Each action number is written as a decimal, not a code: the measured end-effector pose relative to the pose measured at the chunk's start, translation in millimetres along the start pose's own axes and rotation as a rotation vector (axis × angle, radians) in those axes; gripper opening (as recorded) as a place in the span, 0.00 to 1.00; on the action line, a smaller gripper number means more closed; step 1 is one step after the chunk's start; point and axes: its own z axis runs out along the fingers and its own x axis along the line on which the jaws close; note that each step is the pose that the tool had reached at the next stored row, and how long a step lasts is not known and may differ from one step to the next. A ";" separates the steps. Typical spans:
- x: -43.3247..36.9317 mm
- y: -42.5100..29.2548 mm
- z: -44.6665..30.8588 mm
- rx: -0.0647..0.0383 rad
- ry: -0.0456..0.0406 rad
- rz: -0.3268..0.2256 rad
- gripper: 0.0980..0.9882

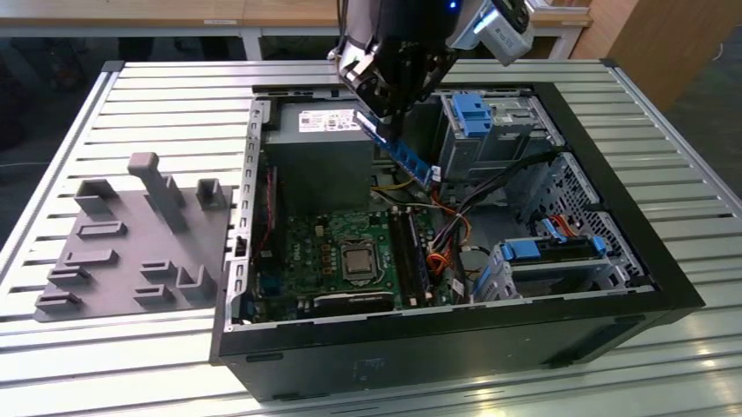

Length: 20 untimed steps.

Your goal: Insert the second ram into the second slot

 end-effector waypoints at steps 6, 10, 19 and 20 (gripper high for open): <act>0.0 0.0 0.4 -0.005 -0.0032 0.092 0.02; -0.1 0.0 0.9 -0.009 -0.0055 0.154 0.02; -0.1 0.0 2.0 -0.017 -0.0111 0.316 0.02; -0.2 0.0 2.2 -0.018 -0.0118 0.334 0.02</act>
